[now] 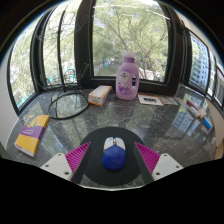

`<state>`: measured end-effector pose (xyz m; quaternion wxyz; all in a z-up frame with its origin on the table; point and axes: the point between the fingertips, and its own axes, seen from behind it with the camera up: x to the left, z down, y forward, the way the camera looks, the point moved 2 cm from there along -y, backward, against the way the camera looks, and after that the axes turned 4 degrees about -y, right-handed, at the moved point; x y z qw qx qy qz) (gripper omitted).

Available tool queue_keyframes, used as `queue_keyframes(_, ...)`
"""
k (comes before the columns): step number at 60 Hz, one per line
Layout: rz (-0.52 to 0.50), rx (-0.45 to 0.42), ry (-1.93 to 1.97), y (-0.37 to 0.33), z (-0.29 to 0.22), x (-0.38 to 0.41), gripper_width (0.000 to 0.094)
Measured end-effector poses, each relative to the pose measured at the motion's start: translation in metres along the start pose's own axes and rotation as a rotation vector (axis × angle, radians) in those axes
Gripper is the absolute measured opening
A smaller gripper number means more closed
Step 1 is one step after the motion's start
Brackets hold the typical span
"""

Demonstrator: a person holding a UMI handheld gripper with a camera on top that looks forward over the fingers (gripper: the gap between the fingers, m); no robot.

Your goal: Arrange mouse

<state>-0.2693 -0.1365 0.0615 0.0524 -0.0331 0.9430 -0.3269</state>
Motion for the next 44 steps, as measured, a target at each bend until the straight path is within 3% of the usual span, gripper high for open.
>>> queue_keyframes(24,0.019,-0.086,-0.009,-0.143,0.006,0.017,0.0852)
queue_keyframes(44,0.021,-0.112,-0.013,-0.198,0.023,0.021,0.0852)
